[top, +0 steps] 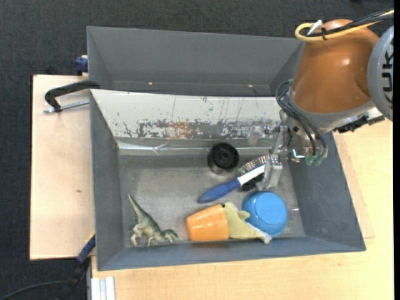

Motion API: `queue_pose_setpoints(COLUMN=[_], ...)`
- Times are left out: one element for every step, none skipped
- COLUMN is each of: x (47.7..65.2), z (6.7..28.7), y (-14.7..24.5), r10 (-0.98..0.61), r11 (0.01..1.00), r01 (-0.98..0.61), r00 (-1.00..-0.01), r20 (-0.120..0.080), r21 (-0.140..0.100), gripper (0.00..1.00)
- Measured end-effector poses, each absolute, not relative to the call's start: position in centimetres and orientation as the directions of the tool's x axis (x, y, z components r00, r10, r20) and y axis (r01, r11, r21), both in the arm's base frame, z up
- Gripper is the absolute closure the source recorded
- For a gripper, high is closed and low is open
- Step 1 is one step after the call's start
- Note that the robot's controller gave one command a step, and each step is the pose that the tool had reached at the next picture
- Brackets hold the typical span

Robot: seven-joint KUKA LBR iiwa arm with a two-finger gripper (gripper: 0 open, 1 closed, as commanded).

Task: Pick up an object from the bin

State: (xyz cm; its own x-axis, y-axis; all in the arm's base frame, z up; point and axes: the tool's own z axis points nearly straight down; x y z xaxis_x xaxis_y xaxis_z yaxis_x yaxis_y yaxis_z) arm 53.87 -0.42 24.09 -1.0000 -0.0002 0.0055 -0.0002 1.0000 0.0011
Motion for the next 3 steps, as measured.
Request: queue_pose_setpoints(x=[57.83, 58.18, 57.88], z=[9.1, 9.85, 9.55], y=[0.01, 0.01, 0.0], r10=[0.022, 0.023, 0.022], r11=[1.0, 1.0, 1.0], r01=[0.022, 0.022, 0.022], r00=[-1.0, -1.0, -1.0], r20=[0.003, -0.012, -0.002], r21=[0.002, 0.002, 0.002], gripper=[0.0, 1.0, 0.0])
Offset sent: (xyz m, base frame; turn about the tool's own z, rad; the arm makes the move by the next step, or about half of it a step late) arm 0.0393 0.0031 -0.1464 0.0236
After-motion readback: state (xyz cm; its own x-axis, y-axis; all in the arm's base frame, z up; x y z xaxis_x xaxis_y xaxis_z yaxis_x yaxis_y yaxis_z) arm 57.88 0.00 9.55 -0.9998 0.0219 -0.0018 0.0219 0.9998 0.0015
